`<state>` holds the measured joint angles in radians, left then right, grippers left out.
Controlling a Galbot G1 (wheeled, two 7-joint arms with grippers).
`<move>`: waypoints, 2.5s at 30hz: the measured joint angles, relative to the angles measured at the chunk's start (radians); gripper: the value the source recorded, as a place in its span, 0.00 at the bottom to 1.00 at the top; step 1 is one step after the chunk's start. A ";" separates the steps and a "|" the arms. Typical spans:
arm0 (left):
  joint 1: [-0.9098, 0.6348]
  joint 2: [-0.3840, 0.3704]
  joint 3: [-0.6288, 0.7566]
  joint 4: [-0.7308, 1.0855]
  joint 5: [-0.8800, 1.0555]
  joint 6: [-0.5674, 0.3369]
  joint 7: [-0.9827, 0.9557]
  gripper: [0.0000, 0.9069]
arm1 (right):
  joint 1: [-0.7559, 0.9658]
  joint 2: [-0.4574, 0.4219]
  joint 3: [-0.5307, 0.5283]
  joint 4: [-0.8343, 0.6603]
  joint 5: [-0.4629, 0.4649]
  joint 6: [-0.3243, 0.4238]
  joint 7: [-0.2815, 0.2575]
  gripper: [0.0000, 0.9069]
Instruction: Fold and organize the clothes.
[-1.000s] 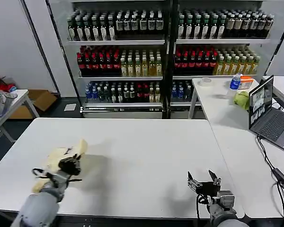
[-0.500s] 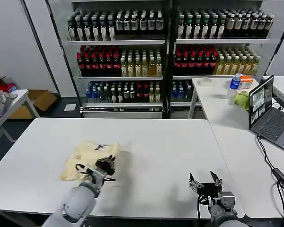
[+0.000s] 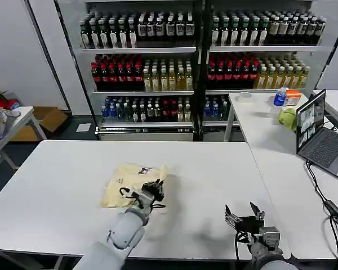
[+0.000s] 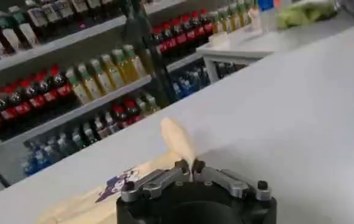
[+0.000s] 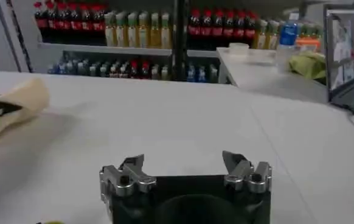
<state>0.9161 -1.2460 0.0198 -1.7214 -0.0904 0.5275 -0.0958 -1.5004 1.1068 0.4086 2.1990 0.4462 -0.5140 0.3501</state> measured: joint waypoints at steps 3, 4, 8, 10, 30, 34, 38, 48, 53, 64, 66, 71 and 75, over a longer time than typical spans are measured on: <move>-0.016 -0.028 0.005 0.020 -0.028 -0.011 -0.018 1.00 | 0.000 -0.006 0.003 0.003 0.002 0.003 -0.002 1.00; -0.019 -0.034 0.005 0.026 -0.037 -0.017 -0.021 1.00 | -0.001 -0.008 0.003 0.004 0.001 0.005 -0.004 1.00; -0.024 -0.051 -0.002 0.035 -0.091 -0.057 -0.039 1.00 | 0.000 -0.014 0.003 0.007 -0.005 0.016 -0.015 1.00; -0.023 -0.053 -0.012 0.034 -0.126 -0.084 -0.041 1.00 | 0.003 -0.016 0.001 0.009 -0.009 0.024 -0.021 1.00; 0.266 0.068 -0.404 -0.241 -0.498 -0.279 -0.072 1.00 | 0.206 0.042 -0.116 -0.082 0.152 0.025 -0.017 1.00; 0.362 0.081 -0.516 -0.290 -0.525 -0.291 -0.078 1.00 | 0.295 0.084 -0.163 -0.142 0.233 0.003 0.015 1.00; 0.438 0.088 -0.601 -0.324 -0.543 -0.297 -0.081 1.00 | 0.386 0.134 -0.208 -0.214 0.303 -0.017 0.051 1.00; 0.539 0.098 -0.703 -0.372 -0.560 -0.306 -0.082 1.00 | 0.568 0.256 -0.288 -0.405 0.400 -0.045 0.131 1.00; 0.567 0.098 -0.722 -0.387 -0.566 -0.310 -0.076 1.00 | 0.631 0.311 -0.297 -0.491 0.424 -0.049 0.155 0.70; 0.599 0.099 -0.746 -0.409 -0.572 -0.306 -0.061 1.00 | 0.720 0.397 -0.291 -0.654 0.460 -0.039 0.183 0.00; 0.602 0.100 -0.752 -0.409 -0.573 -0.306 -0.060 1.00 | 0.732 0.408 -0.291 -0.678 0.463 -0.036 0.187 0.00; 0.608 0.101 -0.761 -0.410 -0.578 -0.306 -0.059 1.00 | 0.756 0.423 -0.290 -0.726 0.471 -0.030 0.194 0.00; 0.610 0.097 -0.765 -0.413 -0.579 -0.305 -0.058 1.00 | 0.773 0.431 -0.290 -0.757 0.475 -0.025 0.194 0.00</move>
<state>1.5264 -1.1493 -0.7455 -2.1347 -0.6698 0.2224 -0.1538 -0.7276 1.5374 0.1187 1.4423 0.9212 -0.5388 0.5439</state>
